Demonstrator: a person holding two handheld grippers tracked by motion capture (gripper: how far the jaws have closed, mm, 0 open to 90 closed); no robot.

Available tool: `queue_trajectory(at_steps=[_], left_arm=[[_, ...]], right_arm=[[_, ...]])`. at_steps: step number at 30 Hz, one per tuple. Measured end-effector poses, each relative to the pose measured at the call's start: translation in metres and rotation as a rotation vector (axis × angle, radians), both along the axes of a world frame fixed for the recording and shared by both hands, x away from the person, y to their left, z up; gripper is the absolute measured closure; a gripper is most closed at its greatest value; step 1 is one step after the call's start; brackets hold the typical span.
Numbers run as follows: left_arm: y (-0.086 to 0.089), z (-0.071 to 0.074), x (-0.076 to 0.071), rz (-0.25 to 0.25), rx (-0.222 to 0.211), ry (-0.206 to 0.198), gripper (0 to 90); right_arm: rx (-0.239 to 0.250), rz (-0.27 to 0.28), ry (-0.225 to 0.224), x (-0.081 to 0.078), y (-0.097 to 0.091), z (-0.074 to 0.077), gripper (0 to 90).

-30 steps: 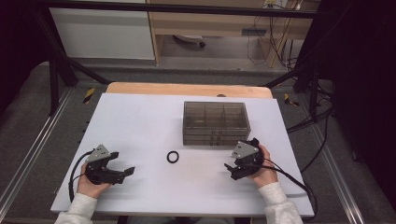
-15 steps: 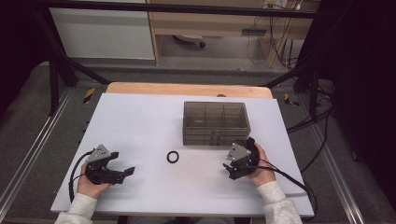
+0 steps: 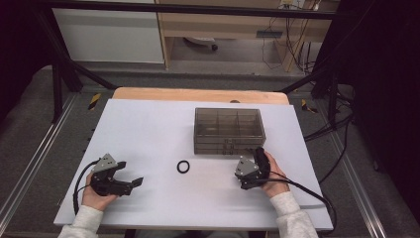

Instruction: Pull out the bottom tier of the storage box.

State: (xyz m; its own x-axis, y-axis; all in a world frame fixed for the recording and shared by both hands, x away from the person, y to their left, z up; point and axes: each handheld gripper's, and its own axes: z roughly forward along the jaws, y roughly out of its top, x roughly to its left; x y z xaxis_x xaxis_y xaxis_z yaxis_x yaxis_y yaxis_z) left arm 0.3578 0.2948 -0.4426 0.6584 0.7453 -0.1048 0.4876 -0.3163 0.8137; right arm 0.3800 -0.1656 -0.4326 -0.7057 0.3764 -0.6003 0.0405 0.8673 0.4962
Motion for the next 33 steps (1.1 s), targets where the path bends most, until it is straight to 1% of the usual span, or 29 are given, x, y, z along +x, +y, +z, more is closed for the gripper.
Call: queue_trajectory(at_steps=[2,3,7,12,17,20,26,29,31,33], left_arm=[[0.0,0.0,0.0,0.0,-0.001,0.0,4.0],[0.0,0.0,0.0,0.0,0.0,0.001,4.0],[0.0,0.0,0.0,-0.001,0.0,0.001,4.0],[0.0,0.0,0.0,-0.001,0.001,0.001,4.0],[-0.001,0.0,0.0,-0.002,0.003,0.0,4.0],[-0.001,0.0,0.0,-0.003,0.003,0.0,4.0],[-0.001,0.0,0.0,-0.003,0.004,0.0,4.0],[-0.001,0.0,0.0,-0.005,0.005,-0.001,4.0],[-0.001,0.0,0.0,-0.005,0.005,-0.001,4.0],[-0.001,0.0,0.0,-0.005,0.005,-0.002,4.0]], right_arm=[[-0.003,0.002,-0.004,0.0,0.001,-0.001,13.8],[-0.011,0.008,-0.014,0.0,0.002,-0.002,14.3],[-0.026,0.014,-0.03,0.0,0.005,-0.004,15.9],[-0.035,0.028,-0.057,0.0,0.007,-0.006,17.8],[-0.039,0.033,-0.074,0.0,0.008,-0.007,20.2],[-0.052,0.041,-0.086,0.001,0.009,-0.009,21.1],[-0.058,0.039,-0.099,0.001,0.011,-0.012,21.7],[-0.057,0.046,-0.123,0.0,0.013,-0.014,23.5],[-0.058,0.046,-0.127,0.0,0.014,-0.014,23.9],[-0.061,0.05,-0.141,0.0,0.015,-0.016,24.5]])
